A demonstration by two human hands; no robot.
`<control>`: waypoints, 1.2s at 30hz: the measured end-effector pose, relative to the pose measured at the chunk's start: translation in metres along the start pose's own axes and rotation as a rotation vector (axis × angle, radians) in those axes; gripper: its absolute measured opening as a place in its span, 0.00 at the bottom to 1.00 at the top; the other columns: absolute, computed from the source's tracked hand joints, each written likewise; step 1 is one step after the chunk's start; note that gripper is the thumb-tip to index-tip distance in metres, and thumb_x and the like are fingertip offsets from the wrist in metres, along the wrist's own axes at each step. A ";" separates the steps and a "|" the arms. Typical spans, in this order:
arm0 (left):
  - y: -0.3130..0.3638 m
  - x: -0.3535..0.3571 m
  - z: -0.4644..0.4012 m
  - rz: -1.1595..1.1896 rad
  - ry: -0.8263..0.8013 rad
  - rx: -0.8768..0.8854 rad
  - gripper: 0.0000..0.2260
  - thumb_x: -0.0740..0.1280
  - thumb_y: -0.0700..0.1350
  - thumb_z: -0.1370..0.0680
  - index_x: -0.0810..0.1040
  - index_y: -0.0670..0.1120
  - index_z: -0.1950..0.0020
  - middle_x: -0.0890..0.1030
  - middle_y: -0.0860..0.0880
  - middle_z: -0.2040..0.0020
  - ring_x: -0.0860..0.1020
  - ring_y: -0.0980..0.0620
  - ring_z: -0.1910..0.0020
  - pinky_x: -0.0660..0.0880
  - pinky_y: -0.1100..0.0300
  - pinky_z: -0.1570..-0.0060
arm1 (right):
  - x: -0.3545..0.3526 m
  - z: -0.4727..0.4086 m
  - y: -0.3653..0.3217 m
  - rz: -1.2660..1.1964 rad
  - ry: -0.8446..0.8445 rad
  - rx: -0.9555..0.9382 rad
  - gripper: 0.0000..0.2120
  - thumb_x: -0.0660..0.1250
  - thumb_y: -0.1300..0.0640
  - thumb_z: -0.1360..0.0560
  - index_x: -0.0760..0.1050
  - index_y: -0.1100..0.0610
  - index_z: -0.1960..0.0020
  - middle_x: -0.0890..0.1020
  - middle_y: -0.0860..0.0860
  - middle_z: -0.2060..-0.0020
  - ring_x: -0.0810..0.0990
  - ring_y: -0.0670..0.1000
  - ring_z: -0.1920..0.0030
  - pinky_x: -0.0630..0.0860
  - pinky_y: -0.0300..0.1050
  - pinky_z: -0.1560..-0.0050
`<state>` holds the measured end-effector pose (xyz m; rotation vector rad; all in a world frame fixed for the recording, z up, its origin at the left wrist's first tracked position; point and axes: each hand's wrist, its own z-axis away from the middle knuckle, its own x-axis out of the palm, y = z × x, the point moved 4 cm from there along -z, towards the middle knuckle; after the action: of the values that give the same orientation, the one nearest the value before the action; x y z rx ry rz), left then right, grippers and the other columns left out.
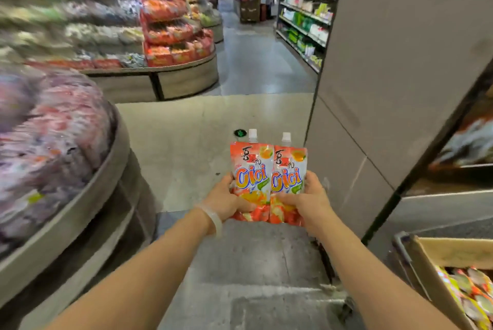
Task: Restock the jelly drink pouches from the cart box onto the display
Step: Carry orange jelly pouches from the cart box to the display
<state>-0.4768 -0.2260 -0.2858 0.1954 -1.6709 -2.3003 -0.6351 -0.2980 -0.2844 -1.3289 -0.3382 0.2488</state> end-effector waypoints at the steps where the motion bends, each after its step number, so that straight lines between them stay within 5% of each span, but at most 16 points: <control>1: 0.005 -0.032 0.012 -0.006 0.036 0.013 0.29 0.72 0.25 0.35 0.70 0.45 0.39 0.81 0.43 0.48 0.80 0.44 0.54 0.79 0.60 0.69 | 0.034 0.002 0.001 -0.005 -0.042 -0.002 0.26 0.72 0.75 0.35 0.71 0.54 0.45 0.82 0.56 0.51 0.83 0.58 0.51 0.81 0.57 0.51; 6: 0.008 -0.180 0.078 0.054 0.231 0.060 0.30 0.69 0.24 0.33 0.69 0.47 0.36 0.80 0.44 0.44 0.80 0.41 0.45 0.78 0.44 0.47 | 0.196 0.011 0.011 0.013 -0.242 -0.032 0.29 0.72 0.76 0.36 0.70 0.57 0.40 0.83 0.57 0.50 0.84 0.56 0.54 0.83 0.53 0.56; 15: -0.020 -0.372 0.223 0.235 0.665 0.111 0.30 0.70 0.23 0.34 0.71 0.45 0.37 0.80 0.41 0.43 0.79 0.38 0.44 0.75 0.40 0.43 | 0.443 0.074 0.040 0.110 -0.662 -0.015 0.25 0.73 0.75 0.36 0.71 0.52 0.49 0.83 0.57 0.50 0.83 0.59 0.49 0.78 0.63 0.46; 18: -0.030 -0.415 0.266 0.249 0.798 0.114 0.27 0.69 0.24 0.32 0.73 0.49 0.41 0.81 0.42 0.44 0.80 0.40 0.47 0.78 0.44 0.47 | 0.507 0.099 0.053 0.131 -0.778 0.006 0.24 0.72 0.75 0.35 0.71 0.49 0.52 0.83 0.55 0.50 0.82 0.58 0.49 0.78 0.61 0.45; 23: -0.052 -0.473 0.328 0.293 0.990 0.094 0.27 0.69 0.26 0.32 0.74 0.50 0.40 0.82 0.41 0.49 0.81 0.43 0.59 0.76 0.58 0.69 | 0.597 0.140 0.074 0.214 -0.976 0.027 0.25 0.71 0.74 0.33 0.71 0.54 0.42 0.82 0.54 0.48 0.82 0.54 0.48 0.79 0.56 0.45; 27: -0.063 -0.530 0.360 0.341 1.116 0.093 0.28 0.68 0.24 0.32 0.74 0.50 0.39 0.82 0.37 0.50 0.81 0.38 0.57 0.79 0.48 0.59 | 0.671 0.163 0.086 0.231 -1.099 0.031 0.25 0.70 0.74 0.33 0.71 0.54 0.41 0.82 0.52 0.49 0.81 0.53 0.48 0.78 0.54 0.44; 31: -0.055 -0.587 0.382 0.371 1.191 0.102 0.25 0.65 0.22 0.30 0.73 0.43 0.38 0.81 0.41 0.60 0.78 0.48 0.73 0.74 0.62 0.76 | 0.744 0.177 0.090 0.228 -1.179 0.033 0.24 0.69 0.74 0.32 0.70 0.50 0.47 0.82 0.53 0.49 0.81 0.53 0.49 0.78 0.52 0.44; 36: -0.046 -0.656 0.398 0.391 1.283 0.121 0.19 0.63 0.22 0.29 0.73 0.41 0.44 0.78 0.47 0.76 0.70 0.53 0.85 0.68 0.68 0.81 | 0.827 0.185 0.094 0.231 -1.233 0.020 0.21 0.68 0.73 0.30 0.69 0.55 0.44 0.81 0.52 0.53 0.79 0.52 0.53 0.76 0.47 0.50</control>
<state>0.0280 0.3519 -0.2427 0.9986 -0.9832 -1.2180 0.0615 0.1936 -0.2565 -1.0505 -1.1996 1.2686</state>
